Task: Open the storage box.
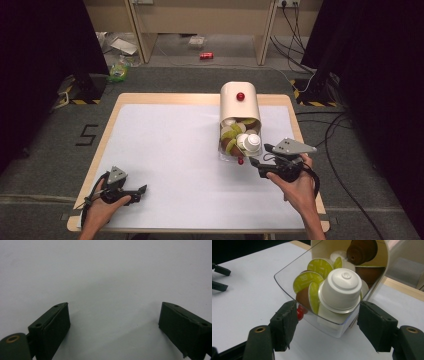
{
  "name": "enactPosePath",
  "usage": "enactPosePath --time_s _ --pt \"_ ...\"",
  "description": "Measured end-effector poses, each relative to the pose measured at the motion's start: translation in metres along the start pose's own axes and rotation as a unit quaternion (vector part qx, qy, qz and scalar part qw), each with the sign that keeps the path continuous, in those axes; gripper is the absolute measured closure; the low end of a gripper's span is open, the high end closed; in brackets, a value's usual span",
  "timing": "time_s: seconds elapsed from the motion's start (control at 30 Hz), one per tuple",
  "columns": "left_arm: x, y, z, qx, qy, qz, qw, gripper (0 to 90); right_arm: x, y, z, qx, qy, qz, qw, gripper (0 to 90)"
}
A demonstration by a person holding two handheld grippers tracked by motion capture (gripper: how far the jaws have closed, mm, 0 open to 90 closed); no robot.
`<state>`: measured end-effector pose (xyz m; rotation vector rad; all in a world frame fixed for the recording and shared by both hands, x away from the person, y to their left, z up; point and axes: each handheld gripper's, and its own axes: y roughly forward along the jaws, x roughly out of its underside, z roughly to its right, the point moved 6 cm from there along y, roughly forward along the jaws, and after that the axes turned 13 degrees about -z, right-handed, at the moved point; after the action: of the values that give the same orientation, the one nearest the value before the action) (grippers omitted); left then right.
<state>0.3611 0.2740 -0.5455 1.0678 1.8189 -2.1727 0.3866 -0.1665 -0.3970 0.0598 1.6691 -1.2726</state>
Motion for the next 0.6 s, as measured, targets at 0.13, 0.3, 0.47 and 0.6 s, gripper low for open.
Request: enactPosePath --time_s 0.13,0.3,0.47,0.6 --pt "0.000 0.000 0.000 0.001 -0.001 0.000 1.0000 9.1 -0.002 0.002 0.004 0.001 0.010 0.004 0.9999 31.8" --pt "0.000 0.000 0.000 0.001 0.000 -0.001 1.0000 9.0 -0.010 0.007 0.007 0.006 0.012 0.009 0.9999 32.7" --pt "0.000 0.000 0.000 0.001 0.000 -0.001 1.0000 9.0 -0.014 0.011 0.007 0.009 0.009 0.008 0.9999 32.7" --pt "0.000 0.000 0.000 0.001 0.000 -0.001 1.0000 9.0 -0.018 0.012 0.009 0.014 0.010 0.011 0.9998 32.7"
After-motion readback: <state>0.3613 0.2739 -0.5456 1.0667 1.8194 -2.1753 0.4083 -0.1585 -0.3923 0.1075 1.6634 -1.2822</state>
